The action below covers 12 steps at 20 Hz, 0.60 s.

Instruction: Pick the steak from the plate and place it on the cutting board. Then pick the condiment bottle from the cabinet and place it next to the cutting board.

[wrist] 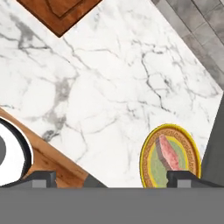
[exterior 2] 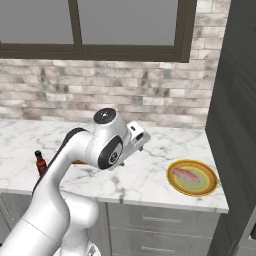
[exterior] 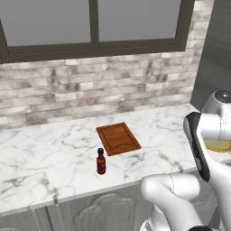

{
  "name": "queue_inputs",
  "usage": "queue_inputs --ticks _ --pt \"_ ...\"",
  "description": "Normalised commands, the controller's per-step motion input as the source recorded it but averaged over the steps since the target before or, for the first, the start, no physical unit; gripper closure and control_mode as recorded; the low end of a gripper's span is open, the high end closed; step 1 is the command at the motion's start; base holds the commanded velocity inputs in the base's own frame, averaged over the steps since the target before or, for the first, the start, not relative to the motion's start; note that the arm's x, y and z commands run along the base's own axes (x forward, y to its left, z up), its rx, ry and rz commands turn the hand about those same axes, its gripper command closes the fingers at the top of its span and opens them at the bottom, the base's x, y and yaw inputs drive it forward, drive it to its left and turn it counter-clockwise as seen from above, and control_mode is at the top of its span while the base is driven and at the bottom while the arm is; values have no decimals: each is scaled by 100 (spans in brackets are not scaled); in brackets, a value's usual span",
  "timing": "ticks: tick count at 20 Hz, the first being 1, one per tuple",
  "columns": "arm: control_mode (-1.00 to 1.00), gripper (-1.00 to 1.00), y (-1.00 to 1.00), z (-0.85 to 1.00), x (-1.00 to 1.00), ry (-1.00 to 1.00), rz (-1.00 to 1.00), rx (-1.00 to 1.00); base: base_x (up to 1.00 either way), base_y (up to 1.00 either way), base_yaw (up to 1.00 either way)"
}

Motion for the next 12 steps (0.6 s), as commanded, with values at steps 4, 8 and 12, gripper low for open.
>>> queue_inputs --ticks 4,8,12 --pt "-100 -100 -46 -16 -10 6 -9 0 0 0 0" --pt "-100 -100 -50 -26 -12 1 -10 2 0 0 0" --pt "-100 -100 -52 -22 -6 0 -11 6 0 0 0"
